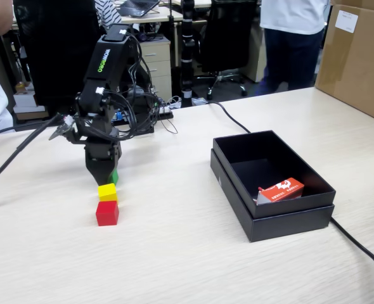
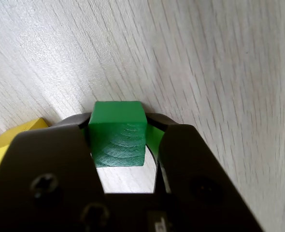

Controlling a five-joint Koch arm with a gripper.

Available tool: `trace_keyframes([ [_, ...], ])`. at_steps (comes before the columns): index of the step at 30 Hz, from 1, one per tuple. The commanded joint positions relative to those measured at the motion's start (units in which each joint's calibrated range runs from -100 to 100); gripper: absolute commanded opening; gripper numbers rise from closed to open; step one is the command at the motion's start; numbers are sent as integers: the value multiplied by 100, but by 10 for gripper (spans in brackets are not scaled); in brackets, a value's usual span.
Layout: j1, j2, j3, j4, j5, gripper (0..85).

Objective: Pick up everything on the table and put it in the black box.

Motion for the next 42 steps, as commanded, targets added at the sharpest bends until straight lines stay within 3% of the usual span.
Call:
trace_keyframes([
  [1, 5, -37, 97, 101, 44, 73],
  [4, 5, -301, 33, 110, 39, 66],
  [6, 10, -679, 15, 110, 39, 9],
  [12, 298, -2814, -293, -20, 29, 9],
  [17, 1016, -4282, -67, -175, 205, 9],
  [22, 1954, -4408, 840, -175, 415, 9],
  [26, 2803, -1827, 3070, -28, 518, 9],
  [34, 3116, 376, 4349, -28, 606, 9],
  [42, 3072, 1662, 4530, -71, 650, 19],
])
